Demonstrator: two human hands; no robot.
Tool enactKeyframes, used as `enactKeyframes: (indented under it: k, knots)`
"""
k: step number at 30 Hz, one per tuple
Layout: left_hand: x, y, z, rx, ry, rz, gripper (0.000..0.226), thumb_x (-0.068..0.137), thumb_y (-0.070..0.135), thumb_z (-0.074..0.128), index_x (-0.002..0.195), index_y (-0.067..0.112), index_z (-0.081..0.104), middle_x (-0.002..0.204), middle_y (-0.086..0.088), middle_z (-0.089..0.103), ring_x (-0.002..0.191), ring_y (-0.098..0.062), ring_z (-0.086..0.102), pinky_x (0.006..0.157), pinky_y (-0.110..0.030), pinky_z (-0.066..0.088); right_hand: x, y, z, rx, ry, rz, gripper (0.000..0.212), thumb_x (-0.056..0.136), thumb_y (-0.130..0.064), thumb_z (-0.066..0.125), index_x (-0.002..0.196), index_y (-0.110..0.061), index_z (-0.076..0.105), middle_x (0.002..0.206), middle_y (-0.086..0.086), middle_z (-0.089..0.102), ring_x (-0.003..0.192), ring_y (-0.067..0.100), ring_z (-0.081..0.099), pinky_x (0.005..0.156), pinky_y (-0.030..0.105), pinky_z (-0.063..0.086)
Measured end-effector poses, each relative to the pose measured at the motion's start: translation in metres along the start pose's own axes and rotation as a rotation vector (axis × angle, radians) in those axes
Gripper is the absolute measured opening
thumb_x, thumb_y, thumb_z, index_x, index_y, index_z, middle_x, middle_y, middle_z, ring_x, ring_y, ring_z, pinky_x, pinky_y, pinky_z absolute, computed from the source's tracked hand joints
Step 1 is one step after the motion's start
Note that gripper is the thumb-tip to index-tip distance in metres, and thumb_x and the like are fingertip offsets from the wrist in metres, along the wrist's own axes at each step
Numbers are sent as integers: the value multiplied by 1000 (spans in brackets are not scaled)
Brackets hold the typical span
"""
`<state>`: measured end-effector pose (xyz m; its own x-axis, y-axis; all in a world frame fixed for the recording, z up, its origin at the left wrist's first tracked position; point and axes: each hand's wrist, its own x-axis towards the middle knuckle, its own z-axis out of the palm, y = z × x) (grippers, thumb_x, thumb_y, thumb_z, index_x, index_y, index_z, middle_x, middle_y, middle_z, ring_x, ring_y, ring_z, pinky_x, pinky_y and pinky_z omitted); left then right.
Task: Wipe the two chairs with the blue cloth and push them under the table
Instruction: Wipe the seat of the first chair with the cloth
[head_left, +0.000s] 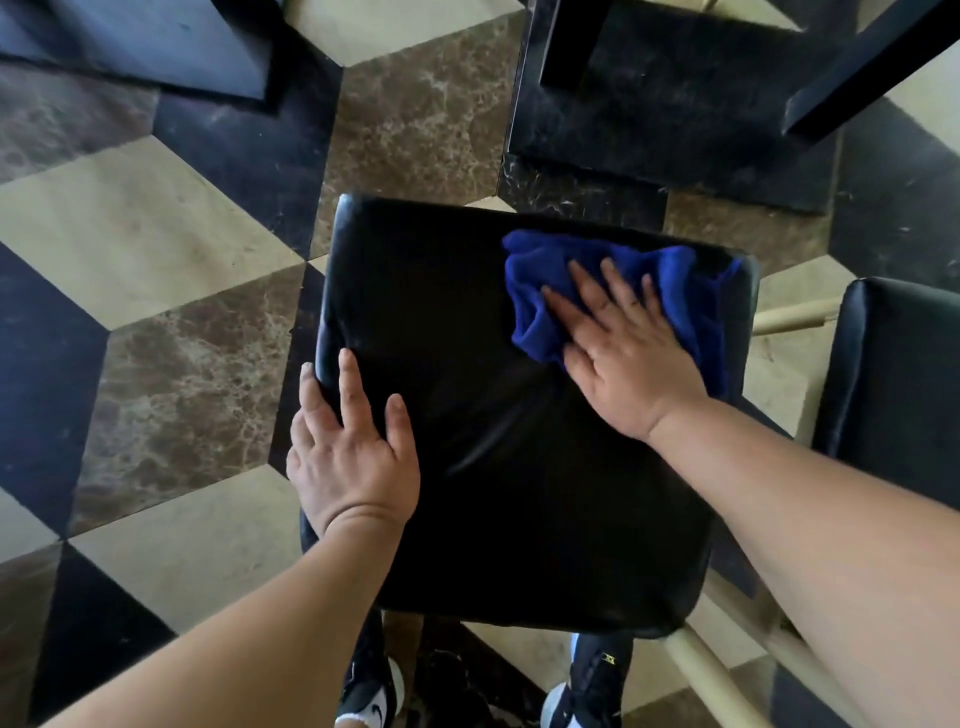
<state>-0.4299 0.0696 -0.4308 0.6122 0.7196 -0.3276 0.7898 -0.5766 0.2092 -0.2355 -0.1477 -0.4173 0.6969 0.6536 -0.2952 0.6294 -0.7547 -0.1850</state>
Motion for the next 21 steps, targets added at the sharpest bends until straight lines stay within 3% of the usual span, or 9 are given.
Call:
enactKeyframes:
  k: [3, 5, 9, 12, 17, 21]
  knots:
    - [2, -1, 1, 18, 8, -8, 71, 102, 68, 18, 166, 41, 2, 175, -8, 11, 145, -33, 29, 115, -56, 31, 29, -26, 1, 46, 50, 284, 64, 102, -48, 25, 163, -40, 7, 175, 0, 5, 160, 30, -5, 125, 60, -9]
    - [2, 1, 0, 33, 2, -16, 72, 102, 67, 19, 166, 40, 4, 174, -9, 12, 144, -34, 30, 114, -56, 32, 48, -63, 1, 66, 44, 388, 68, 99, -48, 26, 163, -37, 8, 175, 3, 3, 159, 36, -6, 121, 68, -9]
    - [3, 2, -2, 34, -9, -13, 76, 98, 61, 30, 167, 34, 14, 174, -11, 16, 142, -38, 32, 113, -58, 31, 68, -150, 5, 75, 16, 112, 67, 97, -47, 30, 162, -35, 23, 174, 4, 9, 158, 40, -1, 118, 72, -7]
    - [5, -3, -2, 53, -33, -24, 84, 93, 50, 50, 167, 31, 14, 175, -10, 12, 145, -37, 30, 116, -57, 30, 69, -188, 12, 71, -24, -57, 64, 99, -48, 24, 162, -38, 20, 174, -1, 12, 158, 36, -6, 119, 70, -7]
    - [5, 1, -3, 38, -7, -29, 77, 96, 62, 29, 165, 31, 20, 174, -11, 16, 145, -40, 32, 115, -58, 30, 63, -151, 15, 141, -28, -199, 62, 104, -44, 35, 163, -40, 17, 174, -6, 7, 159, 25, -7, 125, 54, -13]
    - [3, 5, -2, 29, 3, -26, 74, 99, 66, 26, 166, 36, 13, 173, -12, 19, 143, -42, 35, 113, -60, 33, 36, -84, 12, 144, 24, -125, 64, 100, -41, 40, 162, -36, 26, 173, -2, 17, 160, 27, 7, 128, 51, -4]
